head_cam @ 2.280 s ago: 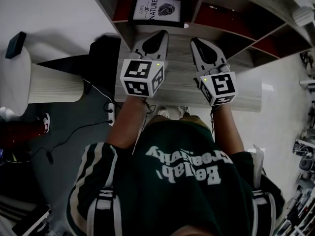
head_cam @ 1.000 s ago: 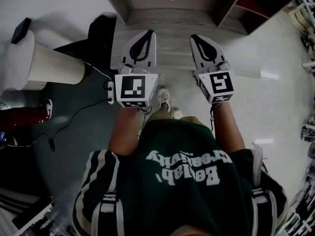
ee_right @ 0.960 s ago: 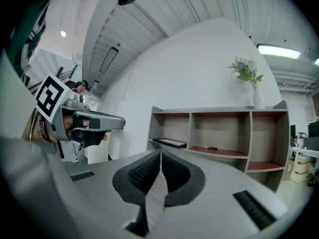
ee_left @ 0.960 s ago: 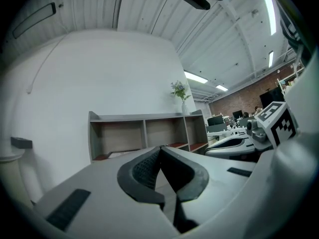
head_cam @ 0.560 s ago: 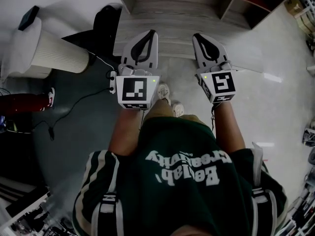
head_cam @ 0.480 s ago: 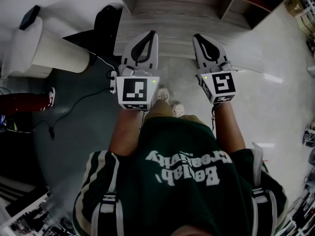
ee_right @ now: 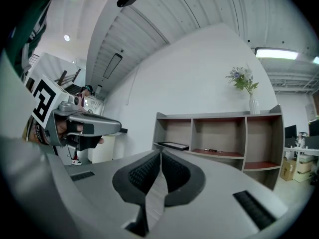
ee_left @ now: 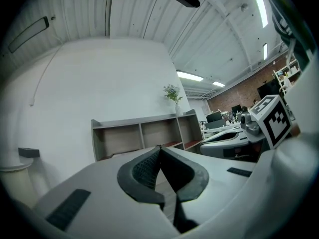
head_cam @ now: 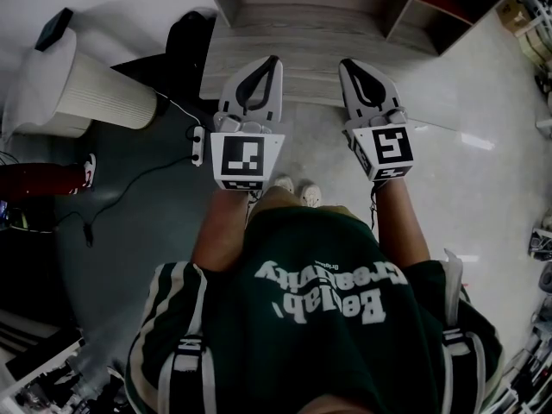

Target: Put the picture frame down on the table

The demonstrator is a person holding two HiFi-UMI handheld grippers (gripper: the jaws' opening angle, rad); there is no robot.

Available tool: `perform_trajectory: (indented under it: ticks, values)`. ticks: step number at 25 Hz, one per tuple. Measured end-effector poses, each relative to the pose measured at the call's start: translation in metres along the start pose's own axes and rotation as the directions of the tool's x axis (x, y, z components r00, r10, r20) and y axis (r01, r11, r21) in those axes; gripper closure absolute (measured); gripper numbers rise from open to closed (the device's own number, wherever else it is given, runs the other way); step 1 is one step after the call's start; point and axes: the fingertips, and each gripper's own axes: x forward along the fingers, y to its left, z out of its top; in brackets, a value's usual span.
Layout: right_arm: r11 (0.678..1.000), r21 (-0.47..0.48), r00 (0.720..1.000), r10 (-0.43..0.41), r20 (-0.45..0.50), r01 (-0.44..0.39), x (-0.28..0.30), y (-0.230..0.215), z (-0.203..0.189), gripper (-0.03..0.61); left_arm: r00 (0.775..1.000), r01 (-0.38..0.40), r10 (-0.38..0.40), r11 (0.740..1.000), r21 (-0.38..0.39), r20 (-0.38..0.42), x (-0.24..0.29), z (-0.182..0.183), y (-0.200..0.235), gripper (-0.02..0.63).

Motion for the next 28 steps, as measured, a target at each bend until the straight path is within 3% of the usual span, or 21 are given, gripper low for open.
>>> perform_trajectory:
  ticks: [9, 28]
  values:
    - [0.996, -0.085, 1.0, 0.009, 0.015, -0.008, -0.004, 0.007, 0.007, 0.543, 1.0, -0.013, 0.013, 1.0, -0.001, 0.01, 0.0, 0.002, -0.001, 0.594]
    - [0.998, -0.063, 0.998, 0.022, 0.064, -0.018, -0.021, 0.005, 0.02, 0.543, 1.0, -0.019, 0.019, 1.0, -0.006, 0.012, -0.005, 0.01, -0.013, 0.594]
